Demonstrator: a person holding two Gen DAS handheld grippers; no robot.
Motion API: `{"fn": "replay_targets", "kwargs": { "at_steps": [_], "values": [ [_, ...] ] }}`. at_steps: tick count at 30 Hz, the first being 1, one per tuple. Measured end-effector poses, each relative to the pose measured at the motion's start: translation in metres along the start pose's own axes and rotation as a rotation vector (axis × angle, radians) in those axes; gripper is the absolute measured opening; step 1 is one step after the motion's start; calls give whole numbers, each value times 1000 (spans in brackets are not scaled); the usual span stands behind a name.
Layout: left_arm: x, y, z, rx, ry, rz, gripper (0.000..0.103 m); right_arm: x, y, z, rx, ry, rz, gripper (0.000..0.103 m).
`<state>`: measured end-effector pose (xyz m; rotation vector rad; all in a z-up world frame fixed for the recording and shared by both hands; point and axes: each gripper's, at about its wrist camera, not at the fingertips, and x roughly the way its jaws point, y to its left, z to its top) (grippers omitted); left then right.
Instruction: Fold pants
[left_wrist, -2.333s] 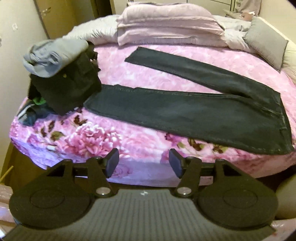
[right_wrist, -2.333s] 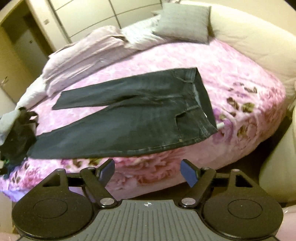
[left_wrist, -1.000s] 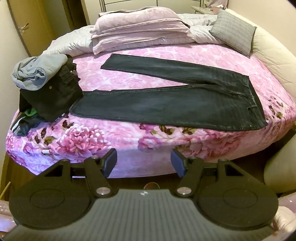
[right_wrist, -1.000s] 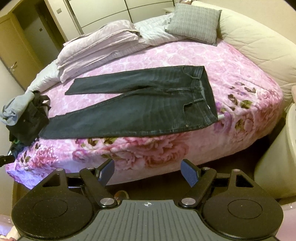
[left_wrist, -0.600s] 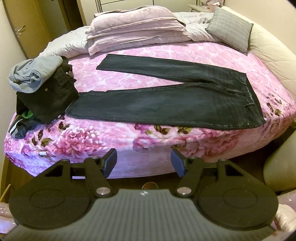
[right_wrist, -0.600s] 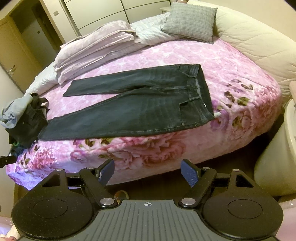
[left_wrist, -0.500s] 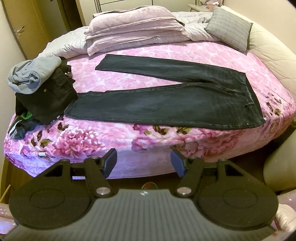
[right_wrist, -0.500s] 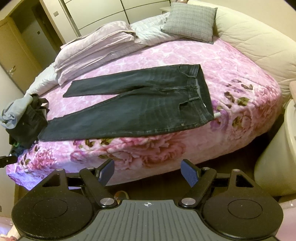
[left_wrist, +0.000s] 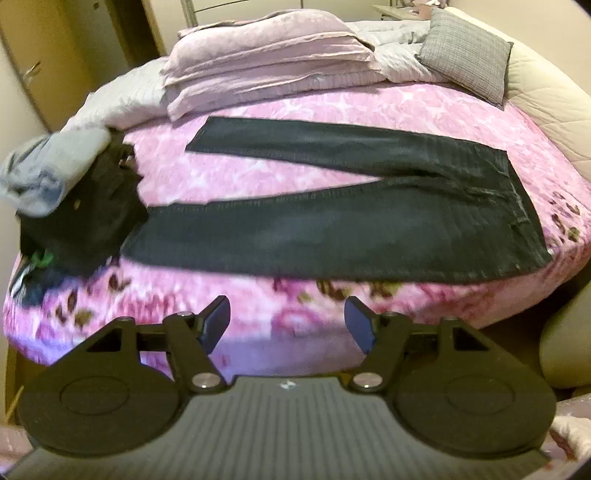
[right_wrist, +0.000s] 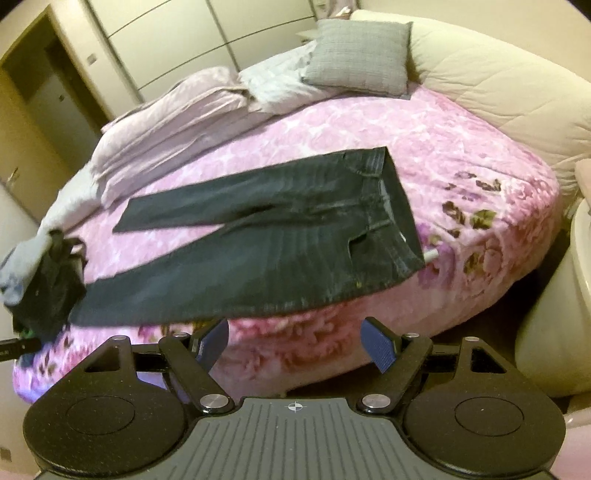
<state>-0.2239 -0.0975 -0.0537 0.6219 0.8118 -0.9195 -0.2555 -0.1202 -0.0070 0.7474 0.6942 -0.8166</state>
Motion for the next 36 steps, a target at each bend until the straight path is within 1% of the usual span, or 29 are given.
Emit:
{"fn": "replay_targets", "kwargs": {
  "at_steps": [2, 6, 10, 12, 15, 18, 21, 23, 25, 27, 29, 30, 33, 36],
  "values": [
    [22, 4, 21, 19, -5, -10, 66, 14, -1, 13, 18, 3, -7, 76],
    [83, 12, 72, 50, -12, -54, 66, 58, -2, 49, 86, 21, -50, 76],
    [152, 20, 129, 88, 17, -104, 66, 107, -3, 87, 144, 51, -88, 76],
    [182, 17, 154, 122, 30, -125, 66, 131, -2, 105, 151, 47, -114, 76],
    [230, 11, 189, 195, 21, -169, 66, 173, -1, 134, 134, 41, -126, 76],
    [283, 6, 219, 276, -16, -229, 66, 223, -3, 158, 76, 71, -105, 76],
    [344, -1, 249, 351, -57, -281, 64, 271, -8, 179, -26, 69, -76, 75],
    [387, -3, 273, 410, -72, -306, 63, 309, -15, 199, -99, 65, -84, 75],
    [424, -7, 294, 479, -102, -319, 63, 344, -15, 216, -153, 61, -86, 75],
    [465, -12, 317, 550, -123, -314, 63, 381, -15, 235, -202, 56, -91, 75],
    [500, -17, 337, 584, -135, -303, 58, 414, -15, 250, -237, 55, -107, 73],
    [518, -19, 347, 605, -143, -309, 58, 431, -15, 259, -252, 55, -102, 71],
    [561, -25, 370, 667, -131, -325, 57, 479, -15, 283, -287, 57, -98, 69],
    [593, -27, 381, 739, -104, -363, 54, 521, -19, 303, -356, 74, -103, 67]
  ]
}}
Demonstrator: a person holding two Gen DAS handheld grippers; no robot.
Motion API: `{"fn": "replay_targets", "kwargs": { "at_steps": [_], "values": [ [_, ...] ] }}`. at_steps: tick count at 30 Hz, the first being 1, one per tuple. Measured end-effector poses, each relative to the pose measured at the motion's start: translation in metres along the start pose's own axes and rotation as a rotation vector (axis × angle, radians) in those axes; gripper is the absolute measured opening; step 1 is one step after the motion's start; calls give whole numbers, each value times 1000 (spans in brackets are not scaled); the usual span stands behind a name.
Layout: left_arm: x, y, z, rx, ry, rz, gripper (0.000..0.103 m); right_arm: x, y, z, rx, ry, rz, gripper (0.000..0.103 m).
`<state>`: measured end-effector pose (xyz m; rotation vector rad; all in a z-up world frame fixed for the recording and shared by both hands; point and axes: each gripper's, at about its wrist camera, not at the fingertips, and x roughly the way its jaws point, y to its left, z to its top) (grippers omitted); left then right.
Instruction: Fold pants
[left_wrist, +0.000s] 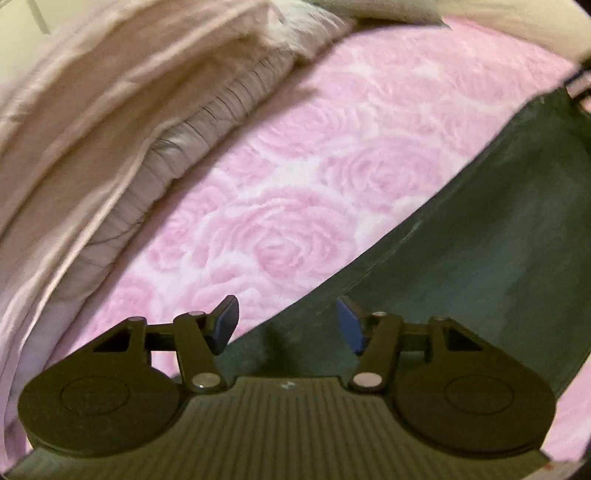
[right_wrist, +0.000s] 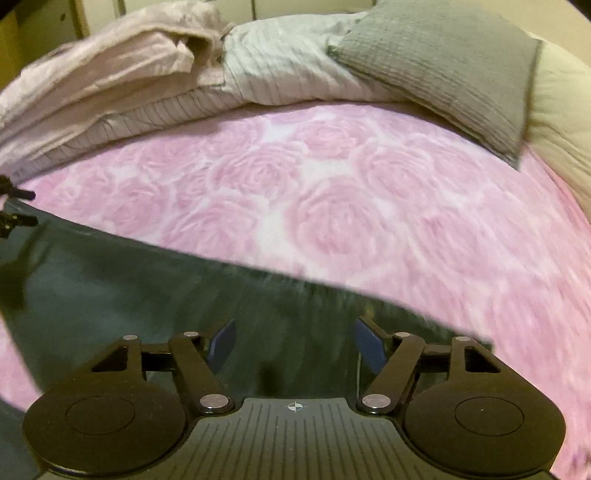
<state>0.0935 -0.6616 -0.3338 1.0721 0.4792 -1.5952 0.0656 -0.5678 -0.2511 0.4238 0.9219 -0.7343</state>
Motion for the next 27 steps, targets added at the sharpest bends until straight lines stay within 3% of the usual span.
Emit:
{"fn": "replay_targets", "kwargs": {
  "at_steps": [4, 9, 12, 15, 18, 19, 20, 21, 23, 27],
  "values": [
    [30, 18, -8, 92, 69, -43, 43, 35, -10, 19, -94, 25, -4, 66],
    [42, 40, -13, 76, 94, -153, 43, 62, -18, 23, -168, 107, 28, 66],
    [44, 34, -15, 120, 97, -159, 43, 80, -23, 17, -198, 172, 41, 66],
    [47, 26, -15, 177, 100, -144, 42, 85, -28, 15, -161, 157, 48, 69],
    [43, 16, -16, 236, 91, -151, 24, 88, -30, 16, -157, 153, 51, 68],
    [42, 11, -17, 245, 90, -148, 14, 87, -29, 17, -176, 150, 64, 63],
    [41, 5, -18, 252, 89, -141, 4, 86, -27, 18, -188, 151, 91, 43],
    [40, -1, -19, 255, 88, -129, 2, 85, -24, 20, -199, 153, 97, 20],
    [37, -10, -20, 252, 89, -79, 0, 78, -10, 19, -287, 145, 63, 8],
    [10, -23, -22, 223, 63, 27, 0, 42, 15, 3, -409, 35, -56, 6]
  ]
}}
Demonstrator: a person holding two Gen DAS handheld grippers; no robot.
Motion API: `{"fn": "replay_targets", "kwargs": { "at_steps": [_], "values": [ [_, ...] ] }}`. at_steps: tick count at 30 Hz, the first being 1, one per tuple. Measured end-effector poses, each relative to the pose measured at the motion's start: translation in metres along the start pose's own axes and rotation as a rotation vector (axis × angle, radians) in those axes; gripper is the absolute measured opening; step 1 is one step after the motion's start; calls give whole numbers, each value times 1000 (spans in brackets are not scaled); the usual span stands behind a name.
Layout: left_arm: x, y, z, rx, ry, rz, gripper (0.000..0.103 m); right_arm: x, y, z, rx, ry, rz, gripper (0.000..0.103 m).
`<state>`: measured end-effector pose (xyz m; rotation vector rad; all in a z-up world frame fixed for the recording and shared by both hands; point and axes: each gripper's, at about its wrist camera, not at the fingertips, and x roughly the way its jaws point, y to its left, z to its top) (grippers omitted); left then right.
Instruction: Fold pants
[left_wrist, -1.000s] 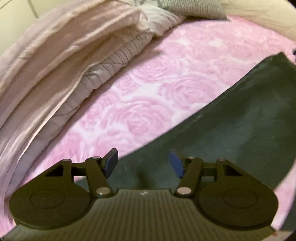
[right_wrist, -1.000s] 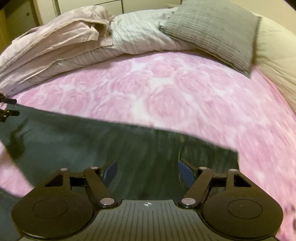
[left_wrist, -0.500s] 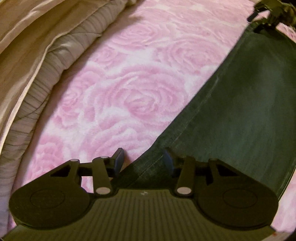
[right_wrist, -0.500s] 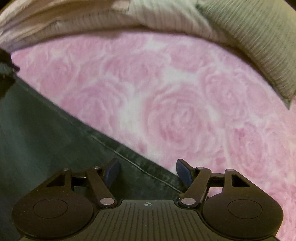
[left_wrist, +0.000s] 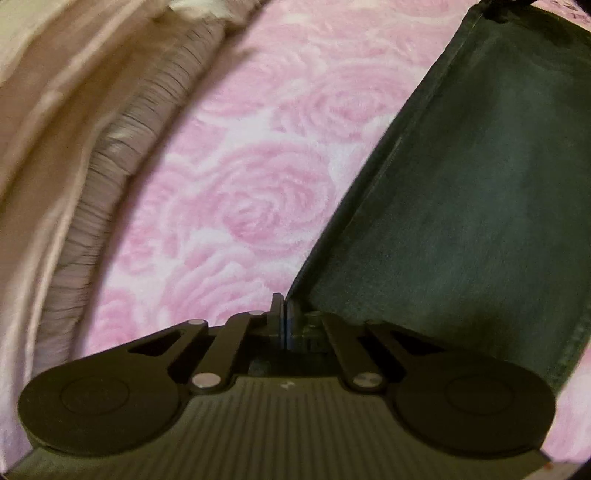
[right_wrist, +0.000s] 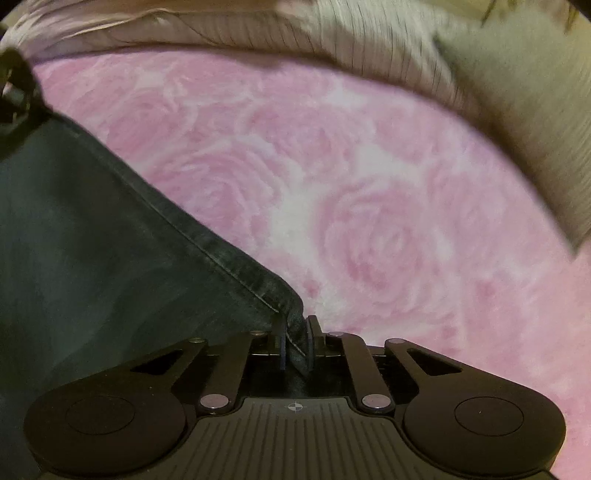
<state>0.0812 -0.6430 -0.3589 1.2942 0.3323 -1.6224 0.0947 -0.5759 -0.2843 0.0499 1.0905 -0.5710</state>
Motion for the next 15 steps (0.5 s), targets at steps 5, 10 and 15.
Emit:
{"fn": "replay_targets", "kwargs": {
  "at_steps": [5, 10, 15],
  "values": [
    [-97, -27, -22, -206, -87, 134, 0, -100, 31, -34, -133, -201, -180, 6],
    [-208, -97, -65, -389, -119, 220, 0, -202, 72, -120, -227, -303, -288, 6],
    [-276, -192, -117, -527, -31, 247, 0, -254, 112, -224, -225, -229, -245, 6]
  ]
}}
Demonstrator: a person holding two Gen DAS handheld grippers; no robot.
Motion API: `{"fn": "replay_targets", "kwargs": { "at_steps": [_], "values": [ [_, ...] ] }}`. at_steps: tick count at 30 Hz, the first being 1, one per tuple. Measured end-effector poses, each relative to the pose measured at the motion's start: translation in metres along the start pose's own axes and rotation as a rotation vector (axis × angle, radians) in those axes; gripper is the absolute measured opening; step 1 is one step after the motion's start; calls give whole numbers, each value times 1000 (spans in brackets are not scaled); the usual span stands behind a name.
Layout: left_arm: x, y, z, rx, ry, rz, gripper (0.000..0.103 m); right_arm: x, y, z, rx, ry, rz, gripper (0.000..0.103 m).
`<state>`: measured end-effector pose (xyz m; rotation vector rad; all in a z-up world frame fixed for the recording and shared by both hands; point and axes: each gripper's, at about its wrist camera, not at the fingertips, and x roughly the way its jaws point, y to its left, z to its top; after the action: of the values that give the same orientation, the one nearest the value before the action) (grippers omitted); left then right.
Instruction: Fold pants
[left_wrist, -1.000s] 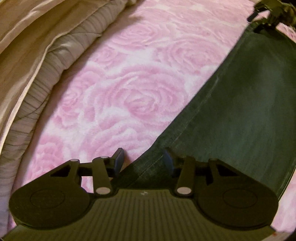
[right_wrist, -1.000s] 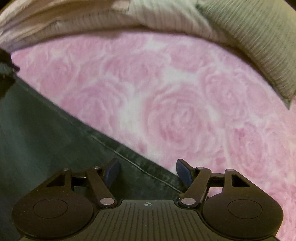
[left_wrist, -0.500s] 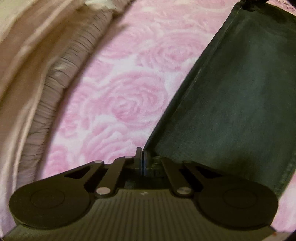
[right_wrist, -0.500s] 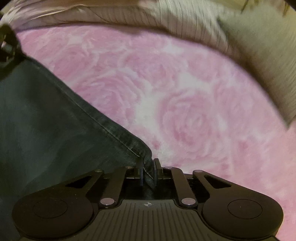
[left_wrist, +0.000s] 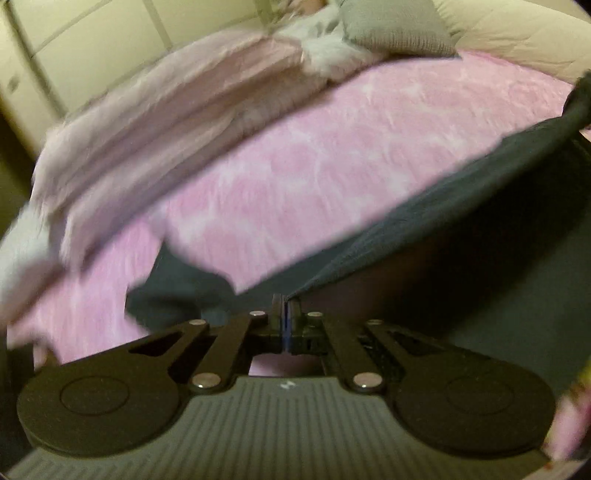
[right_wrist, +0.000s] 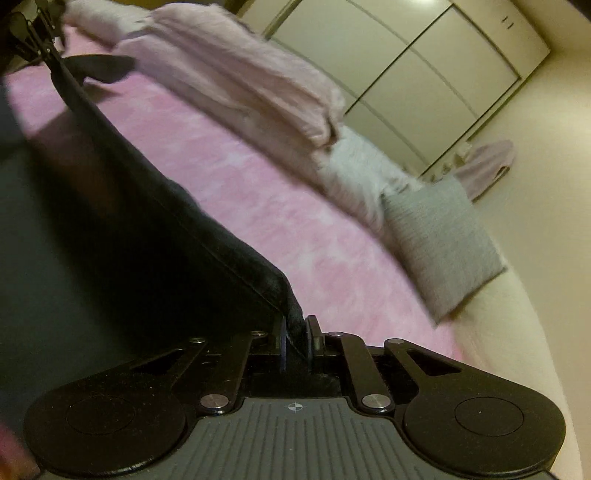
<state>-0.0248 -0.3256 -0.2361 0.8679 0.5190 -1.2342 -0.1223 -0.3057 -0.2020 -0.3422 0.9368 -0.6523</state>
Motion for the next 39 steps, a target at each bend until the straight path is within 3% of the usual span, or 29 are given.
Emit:
{"fn": "replay_targets", "kwargs": {
  "at_steps": [2, 3, 5, 7, 9, 11, 15, 16, 18, 21, 24, 25, 29, 34, 35, 36, 37, 38, 39],
  "values": [
    [-11, -17, -36, -39, 71, 1, 0, -16, 28, -30, 7, 73, 33, 7],
    [-12, -25, -51, -55, 111, 1, 0, -19, 40, -43, 14, 108, 57, 12],
    [-7, -35, -78, -117, 201, -4, 4, -11, 66, -69, 47, 270, 129, 20],
    [-7, -38, -94, -204, 270, -20, 4, -9, 70, -85, 167, 357, 148, 21],
    [-20, -37, -99, -253, 262, -22, 5, -16, 53, -96, 437, 368, 122, 30],
    [-31, -33, -96, -280, 239, -26, 19, -24, 24, -112, 768, 344, 85, 41],
    [-34, -16, -89, -375, 196, -16, 19, -33, -37, -177, 1532, 205, 1, 42],
    [-32, -11, -88, -411, 184, -20, 19, -31, -44, -194, 1685, 150, -10, 42],
    [-28, -3, -85, -489, 157, -36, 20, -25, -55, -213, 1841, 83, -43, 42],
    [-17, 6, -84, -565, 144, -43, 23, -12, -59, -218, 1899, 51, -71, 42],
    [-12, 7, -81, -563, 154, -17, 26, -6, -62, -221, 1870, 73, -72, 42],
    [-11, 7, -79, -552, 147, -6, 32, 0, -62, -218, 1857, 87, -76, 42],
    [3, 12, -68, -449, 144, 58, 37, 16, -62, -224, 1886, 126, -77, 42],
    [49, 11, -51, -298, 166, 73, 37, 14, -70, -234, 1893, 129, -74, 42],
    [58, 9, -50, -281, 174, 72, 36, 16, -73, -233, 1882, 132, -78, 35],
    [68, 8, -51, -266, 200, 70, 33, 18, -75, -232, 1865, 140, -84, 13],
    [75, 8, -53, -254, 224, 79, 10, 18, -78, -230, 1837, 173, -96, 4],
    [78, 9, -56, -250, 234, 93, 0, 17, -81, -230, 1818, 176, -91, 4],
    [76, 11, -59, -259, 222, 106, 0, 15, -83, -229, 1806, 164, -91, 4]
  ]
}}
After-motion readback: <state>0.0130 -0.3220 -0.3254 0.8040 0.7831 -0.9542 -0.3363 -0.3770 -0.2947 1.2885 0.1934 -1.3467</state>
